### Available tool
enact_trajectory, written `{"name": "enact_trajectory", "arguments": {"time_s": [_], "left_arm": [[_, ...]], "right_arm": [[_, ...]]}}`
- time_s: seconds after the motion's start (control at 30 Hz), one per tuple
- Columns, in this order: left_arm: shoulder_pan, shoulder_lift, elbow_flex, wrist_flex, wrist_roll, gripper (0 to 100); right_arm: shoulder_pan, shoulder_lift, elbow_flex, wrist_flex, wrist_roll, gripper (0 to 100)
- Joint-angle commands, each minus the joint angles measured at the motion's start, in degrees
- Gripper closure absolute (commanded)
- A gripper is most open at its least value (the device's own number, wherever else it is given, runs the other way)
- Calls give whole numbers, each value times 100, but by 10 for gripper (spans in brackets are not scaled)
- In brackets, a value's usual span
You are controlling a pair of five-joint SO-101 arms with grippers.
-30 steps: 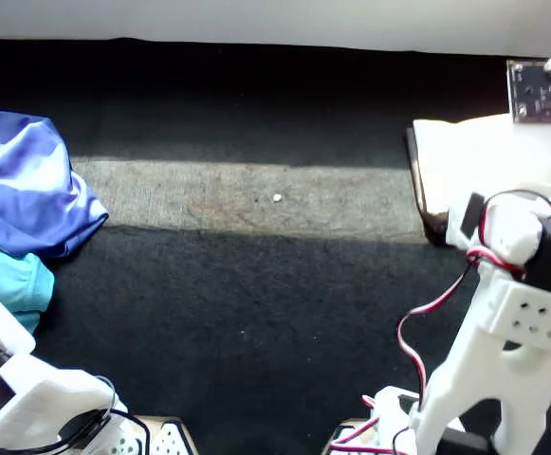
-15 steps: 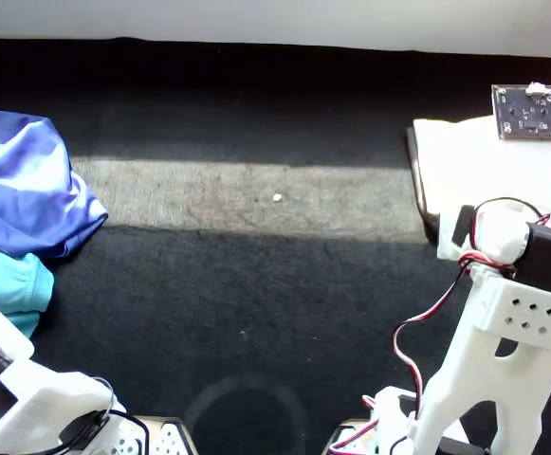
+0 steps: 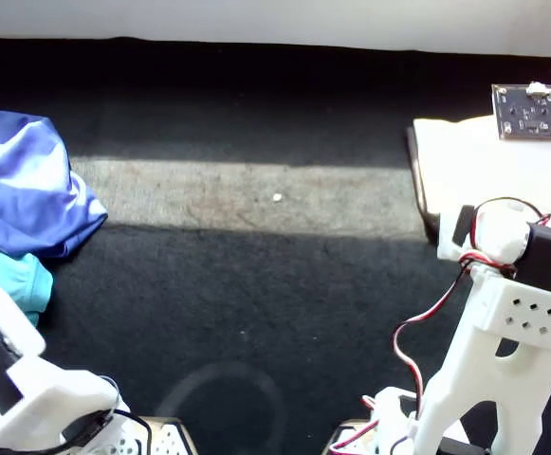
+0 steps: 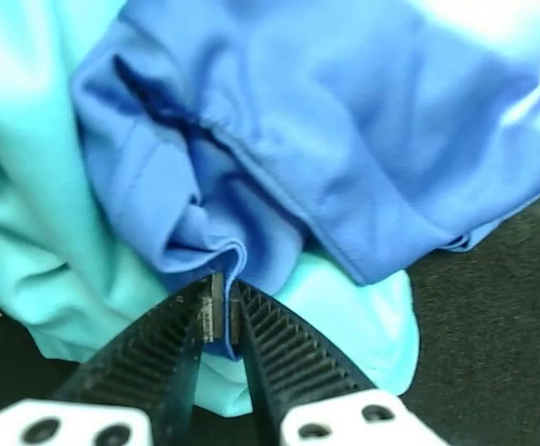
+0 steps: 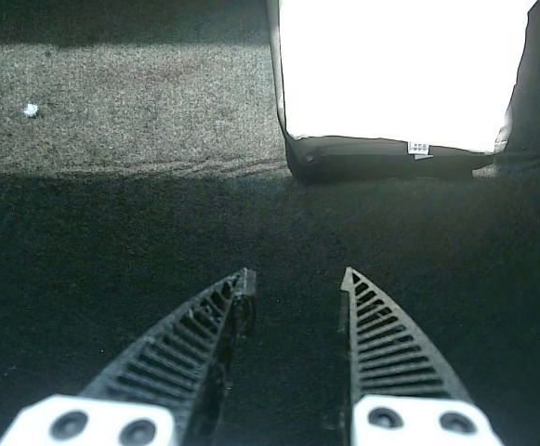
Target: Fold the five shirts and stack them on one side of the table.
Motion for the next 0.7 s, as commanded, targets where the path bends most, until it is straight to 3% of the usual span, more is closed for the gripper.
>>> {"name": "enact_trajectory", "arguments": {"time_s": [0.0, 0.3, 0.53, 0.67], "left_arm": [[681, -848, -215, 246, 413, 991], [3635, -2571, -171, 1336, 1486, 991], [6141, -2747, -180, 1363, 2382, 991], [7521, -2747, -171, 1380, 2488, 991]], "right_arm": [[-22, -163, 13, -57, -44, 846], [-13, -163, 22, -40, -44, 846], [-13, -154, 22, 171, -35, 846], [-13, -163, 22, 171, -44, 846]]}}
